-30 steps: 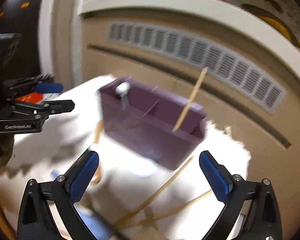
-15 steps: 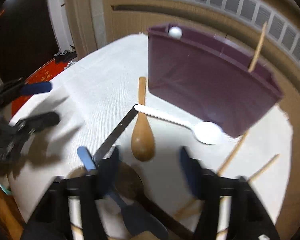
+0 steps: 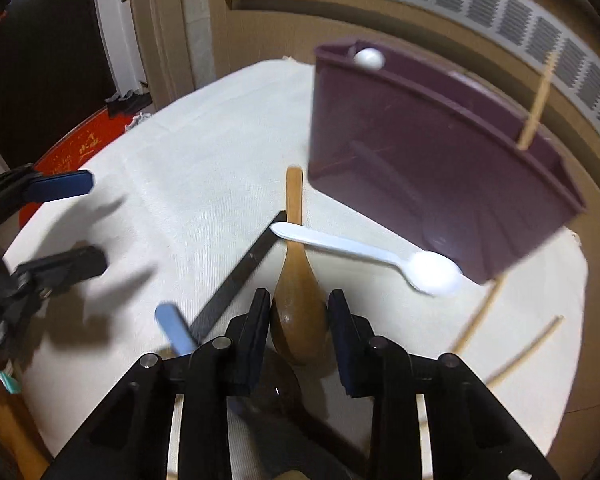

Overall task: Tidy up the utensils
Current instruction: 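Grasp the wooden spoon with the right tool while the left moves to the white plastic spoon, then grasp the white plastic spoon by its bowl with the left tool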

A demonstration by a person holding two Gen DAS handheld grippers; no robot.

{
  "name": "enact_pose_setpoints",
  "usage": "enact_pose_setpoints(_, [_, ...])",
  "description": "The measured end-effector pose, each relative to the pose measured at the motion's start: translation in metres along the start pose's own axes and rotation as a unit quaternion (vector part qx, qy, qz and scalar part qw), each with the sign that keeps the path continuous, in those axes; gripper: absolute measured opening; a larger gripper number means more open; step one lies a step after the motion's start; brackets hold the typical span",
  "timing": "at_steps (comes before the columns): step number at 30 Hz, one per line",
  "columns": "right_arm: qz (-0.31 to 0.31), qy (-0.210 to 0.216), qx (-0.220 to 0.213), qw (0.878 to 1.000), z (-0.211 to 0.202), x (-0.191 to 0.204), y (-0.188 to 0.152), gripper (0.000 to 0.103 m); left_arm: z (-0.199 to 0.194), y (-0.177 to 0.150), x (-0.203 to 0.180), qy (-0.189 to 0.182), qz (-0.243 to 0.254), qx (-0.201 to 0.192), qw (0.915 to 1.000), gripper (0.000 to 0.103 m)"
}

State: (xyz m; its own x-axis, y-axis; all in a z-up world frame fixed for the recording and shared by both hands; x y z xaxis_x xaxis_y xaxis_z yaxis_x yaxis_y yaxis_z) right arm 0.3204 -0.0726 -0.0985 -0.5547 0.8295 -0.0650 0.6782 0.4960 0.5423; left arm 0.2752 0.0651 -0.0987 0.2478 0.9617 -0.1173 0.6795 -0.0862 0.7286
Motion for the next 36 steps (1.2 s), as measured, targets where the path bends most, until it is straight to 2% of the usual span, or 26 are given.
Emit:
enact_pose_setpoints(9, [0.053,-0.037,-0.026,0.998,-0.067,-0.040,-0.063,0.028,0.010,0.010,-0.039,-0.021,0.036,0.014,0.9990,0.077])
enact_pose_setpoints(14, [0.101,-0.076,-0.035,0.991,-0.085,-0.073,-0.103,0.028,0.032,0.029,-0.083,-0.067,0.103,0.010,0.9924,0.076])
enact_pose_setpoints(15, [0.112,-0.082,-0.037,0.990,-0.087,-0.080,-0.110,0.028,0.040,0.035,-0.091,-0.080,0.118,0.014,0.9897,0.075])
enact_pose_setpoints(16, [0.121,-0.083,-0.038,0.988,-0.088,-0.084,-0.114,0.028,0.048,0.041,-0.098,-0.089,0.131,0.019,0.9873,0.068])
enact_pose_setpoints(18, [0.139,-0.080,-0.044,0.986,-0.092,-0.094,-0.125,0.028,0.064,0.054,-0.113,-0.098,0.154,0.028,0.9828,0.055])
enact_pose_setpoints(19, [0.146,-0.078,-0.048,0.985,-0.093,-0.097,-0.129,0.028,0.072,0.060,-0.118,-0.102,0.163,0.034,0.9808,0.053])
enact_pose_setpoints(23, [0.166,-0.063,-0.059,0.982,-0.090,-0.102,-0.140,0.028,0.100,0.079,-0.134,-0.106,0.186,0.050,0.9756,0.053])
enact_pose_setpoints(29, [0.188,-0.029,-0.063,0.980,-0.075,-0.103,-0.149,0.029,0.144,0.081,-0.148,-0.093,0.211,0.116,0.9661,0.053])
enact_pose_setpoints(31, [0.194,-0.022,-0.065,0.979,-0.073,-0.104,-0.150,0.029,0.157,0.080,-0.150,-0.080,0.205,0.132,0.9665,0.053])
enact_pose_setpoints(34, [0.192,-0.012,-0.074,0.978,-0.075,-0.102,-0.148,0.030,0.171,0.081,-0.153,-0.079,0.182,0.149,0.9686,0.053])
enact_pose_setpoints(36, [0.190,-0.010,-0.075,0.979,-0.075,-0.099,-0.147,0.035,0.173,0.084,-0.155,-0.078,0.172,0.149,0.9707,0.053])
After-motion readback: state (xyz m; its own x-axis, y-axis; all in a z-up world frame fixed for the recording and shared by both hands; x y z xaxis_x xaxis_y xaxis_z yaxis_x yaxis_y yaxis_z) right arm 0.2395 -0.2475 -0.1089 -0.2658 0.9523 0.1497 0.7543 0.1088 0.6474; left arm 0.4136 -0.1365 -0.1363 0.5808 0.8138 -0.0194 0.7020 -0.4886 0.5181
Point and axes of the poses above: each gripper's, at about its wrist camera, not at the fingertips, and z roughly the way its jaws point, x to its left, y to its top, the point moved 5 cm from there along z, roughly the way its jaws point, and after that the axes turned 1 degree about -x, right-handed, at the moved point
